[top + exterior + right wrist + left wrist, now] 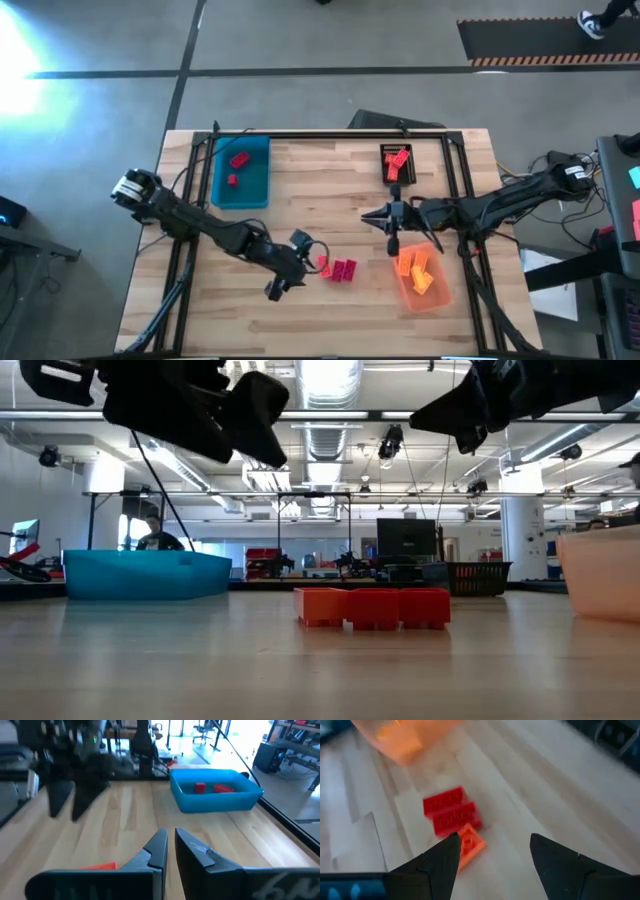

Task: Sort & place blocks by color
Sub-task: Put the orange game piece into the black bin

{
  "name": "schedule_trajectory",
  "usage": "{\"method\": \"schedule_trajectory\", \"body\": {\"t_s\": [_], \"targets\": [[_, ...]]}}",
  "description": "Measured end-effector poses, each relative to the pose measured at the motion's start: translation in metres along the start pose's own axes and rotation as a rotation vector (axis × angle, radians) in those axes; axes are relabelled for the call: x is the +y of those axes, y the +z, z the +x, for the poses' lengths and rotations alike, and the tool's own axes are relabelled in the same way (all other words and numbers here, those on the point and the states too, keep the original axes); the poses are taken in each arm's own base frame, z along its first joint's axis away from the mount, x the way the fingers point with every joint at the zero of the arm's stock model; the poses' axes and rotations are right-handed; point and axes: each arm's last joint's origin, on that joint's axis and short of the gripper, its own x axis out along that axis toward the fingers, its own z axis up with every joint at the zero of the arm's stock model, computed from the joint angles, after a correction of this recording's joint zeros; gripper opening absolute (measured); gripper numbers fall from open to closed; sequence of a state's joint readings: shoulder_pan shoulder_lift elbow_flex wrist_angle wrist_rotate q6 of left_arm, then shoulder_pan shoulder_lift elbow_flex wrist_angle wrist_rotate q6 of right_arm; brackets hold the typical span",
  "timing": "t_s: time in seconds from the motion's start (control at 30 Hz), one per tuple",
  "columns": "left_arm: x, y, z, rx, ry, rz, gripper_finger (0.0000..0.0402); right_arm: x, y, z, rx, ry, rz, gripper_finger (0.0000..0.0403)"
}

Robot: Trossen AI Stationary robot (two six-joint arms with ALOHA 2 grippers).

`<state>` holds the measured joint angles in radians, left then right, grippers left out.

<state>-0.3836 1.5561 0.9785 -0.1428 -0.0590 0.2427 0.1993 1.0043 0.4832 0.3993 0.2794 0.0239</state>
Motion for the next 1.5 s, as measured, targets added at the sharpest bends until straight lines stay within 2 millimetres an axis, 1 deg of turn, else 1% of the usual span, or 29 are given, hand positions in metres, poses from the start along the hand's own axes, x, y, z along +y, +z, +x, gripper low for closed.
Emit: {"method": "schedule_trajectory", "body": {"t_s": [0.2, 0.37, 0.47, 0.6, 0.8, 0.93, 1.1, 1.3, 1.5], "targets": [[0.009, 0.007, 0.011, 0.149, -0.085, 0.117, 0.0224, 0.000, 0.002, -0.002, -0.017, 0.001, 0.008, 0.0027], [0.016, 0.007, 0.026, 0.153, -0.138, 0.224, 0.0224, 0.000, 0.002, -0.002, -0.020, 0.001, 0.008, 0.0027], [0.026, 0.006, 0.034, 0.160, -0.148, 0.274, 0.0224, 0.000, 0.002, -0.002, -0.017, 0.001, 0.013, 0.0027], [0.040, -0.001, 0.045, 0.162, -0.173, 0.314, 0.0224, 0.000, 0.001, -0.001, -0.011, 0.001, 0.012, 0.0027], [0.056, -0.012, 0.060, 0.131, -0.202, 0.323, 0.0224, 0.000, 0.000, -0.001, -0.002, 0.001, 0.012, 0.0027], [0.064, -0.018, 0.065, 0.113, -0.229, 0.326, 0.0224, 0.000, 0.000, -0.001, -0.001, 0.001, 0.012, 0.0027], [0.075, -0.025, 0.071, 0.099, -0.220, 0.332, 0.0224, 0.000, 0.000, -0.001, 0.000, 0.001, 0.017, 0.0027], [0.082, -0.038, 0.084, 0.084, -0.272, 0.317, 0.0224, 0.000, -0.001, -0.001, 0.001, 0.001, 0.020, 0.0027], [0.089, -0.046, 0.089, 0.061, -0.304, 0.292, 0.0224, 0.000, -0.002, -0.001, 0.007, 0.000, 0.019, 0.0027]]}}
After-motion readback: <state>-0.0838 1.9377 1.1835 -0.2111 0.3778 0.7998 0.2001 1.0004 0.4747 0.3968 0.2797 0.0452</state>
